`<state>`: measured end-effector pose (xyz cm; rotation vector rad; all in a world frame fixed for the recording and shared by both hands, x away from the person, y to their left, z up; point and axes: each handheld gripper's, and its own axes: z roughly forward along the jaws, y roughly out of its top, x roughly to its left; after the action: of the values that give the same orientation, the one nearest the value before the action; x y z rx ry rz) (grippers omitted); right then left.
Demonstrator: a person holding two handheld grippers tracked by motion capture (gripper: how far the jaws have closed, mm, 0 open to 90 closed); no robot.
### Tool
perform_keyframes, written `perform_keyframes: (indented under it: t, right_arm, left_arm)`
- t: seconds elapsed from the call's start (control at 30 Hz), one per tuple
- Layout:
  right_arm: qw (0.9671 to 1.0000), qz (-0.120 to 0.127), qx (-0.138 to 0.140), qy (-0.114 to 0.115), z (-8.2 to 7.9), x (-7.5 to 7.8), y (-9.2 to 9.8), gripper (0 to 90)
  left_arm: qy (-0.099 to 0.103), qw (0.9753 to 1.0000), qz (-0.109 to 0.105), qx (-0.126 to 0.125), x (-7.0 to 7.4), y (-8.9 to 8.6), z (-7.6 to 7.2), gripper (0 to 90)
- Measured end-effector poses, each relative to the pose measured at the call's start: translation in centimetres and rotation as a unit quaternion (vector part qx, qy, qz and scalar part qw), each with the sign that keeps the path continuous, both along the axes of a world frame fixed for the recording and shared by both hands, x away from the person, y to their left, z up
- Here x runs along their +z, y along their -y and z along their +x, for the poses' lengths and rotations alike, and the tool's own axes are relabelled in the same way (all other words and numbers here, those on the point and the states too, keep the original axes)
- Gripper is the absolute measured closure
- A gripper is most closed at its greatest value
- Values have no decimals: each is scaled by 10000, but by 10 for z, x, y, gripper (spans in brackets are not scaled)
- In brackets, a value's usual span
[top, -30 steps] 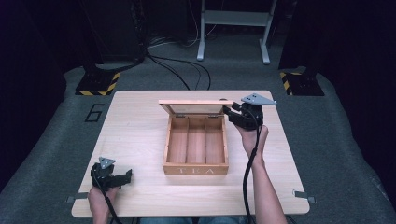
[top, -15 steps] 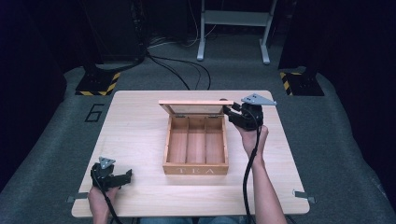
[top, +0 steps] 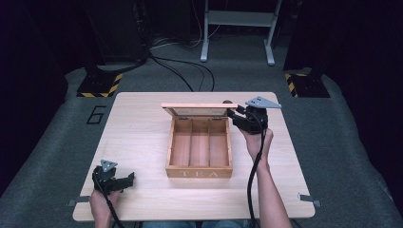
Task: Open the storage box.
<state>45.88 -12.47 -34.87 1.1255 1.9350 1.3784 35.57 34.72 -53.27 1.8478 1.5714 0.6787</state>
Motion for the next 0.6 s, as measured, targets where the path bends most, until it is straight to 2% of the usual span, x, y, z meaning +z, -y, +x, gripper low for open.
perform_keyframes:
  t: [0.27, 0.6]
  right_arm:
    - [10000, -49, 31, 4, -6, -3, 0, 588]
    - [9999, -138, 89, 3, -20, -14, 1, 580]
  left_arm:
    - [2, 10000, 21, -11, 0, 0, 0, 34]
    - [-34, 10000, 68, -55, 1, -1, 0, 34]
